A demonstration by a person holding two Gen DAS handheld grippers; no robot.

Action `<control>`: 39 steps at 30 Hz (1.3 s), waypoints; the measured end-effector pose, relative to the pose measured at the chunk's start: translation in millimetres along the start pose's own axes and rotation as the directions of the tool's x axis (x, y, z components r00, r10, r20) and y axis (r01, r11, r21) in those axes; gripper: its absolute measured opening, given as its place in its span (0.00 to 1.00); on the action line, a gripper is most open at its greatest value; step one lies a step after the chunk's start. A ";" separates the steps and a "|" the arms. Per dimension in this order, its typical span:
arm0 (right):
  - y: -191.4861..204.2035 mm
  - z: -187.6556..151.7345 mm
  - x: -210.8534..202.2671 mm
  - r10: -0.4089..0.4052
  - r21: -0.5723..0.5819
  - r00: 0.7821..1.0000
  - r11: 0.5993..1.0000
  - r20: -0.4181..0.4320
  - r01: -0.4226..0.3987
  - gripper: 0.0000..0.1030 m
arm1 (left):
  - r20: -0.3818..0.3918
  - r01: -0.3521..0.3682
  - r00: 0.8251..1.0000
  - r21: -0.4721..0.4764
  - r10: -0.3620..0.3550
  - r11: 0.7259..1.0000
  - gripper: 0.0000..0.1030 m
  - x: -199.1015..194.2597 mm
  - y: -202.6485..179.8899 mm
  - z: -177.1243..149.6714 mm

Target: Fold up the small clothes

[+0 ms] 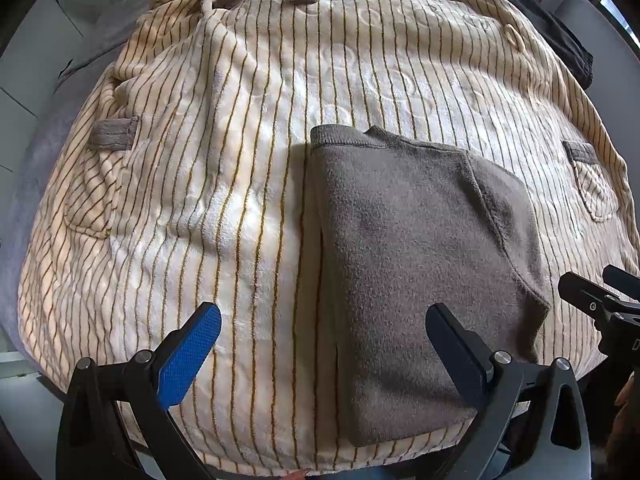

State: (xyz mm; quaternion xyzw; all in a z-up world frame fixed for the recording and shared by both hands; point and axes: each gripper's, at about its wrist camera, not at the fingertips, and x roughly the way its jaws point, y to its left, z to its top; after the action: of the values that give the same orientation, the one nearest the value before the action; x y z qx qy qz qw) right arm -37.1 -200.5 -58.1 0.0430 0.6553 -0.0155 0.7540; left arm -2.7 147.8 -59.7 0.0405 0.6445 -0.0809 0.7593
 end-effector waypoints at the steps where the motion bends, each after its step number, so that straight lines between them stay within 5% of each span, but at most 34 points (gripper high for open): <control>1: 0.1 0.0 0.3 0.001 0.000 1.000 1.000 0.000 -0.001 1.00 | 0.000 0.000 1.000 0.000 0.000 1.000 1.00 0.1 0.0 0.0; 39: 3.2 -5.3 -2.0 0.002 0.004 1.000 1.000 -0.001 -0.002 1.00 | 0.000 -0.024 1.000 0.018 0.024 1.000 1.00 -2.0 -3.1 -5.3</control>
State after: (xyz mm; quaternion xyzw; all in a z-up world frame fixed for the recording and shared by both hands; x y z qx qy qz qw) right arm -42.4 -197.0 -56.8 0.0453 0.6555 -0.0162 0.7537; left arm -8.7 145.8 -58.4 0.0553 0.6431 -0.0775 0.7598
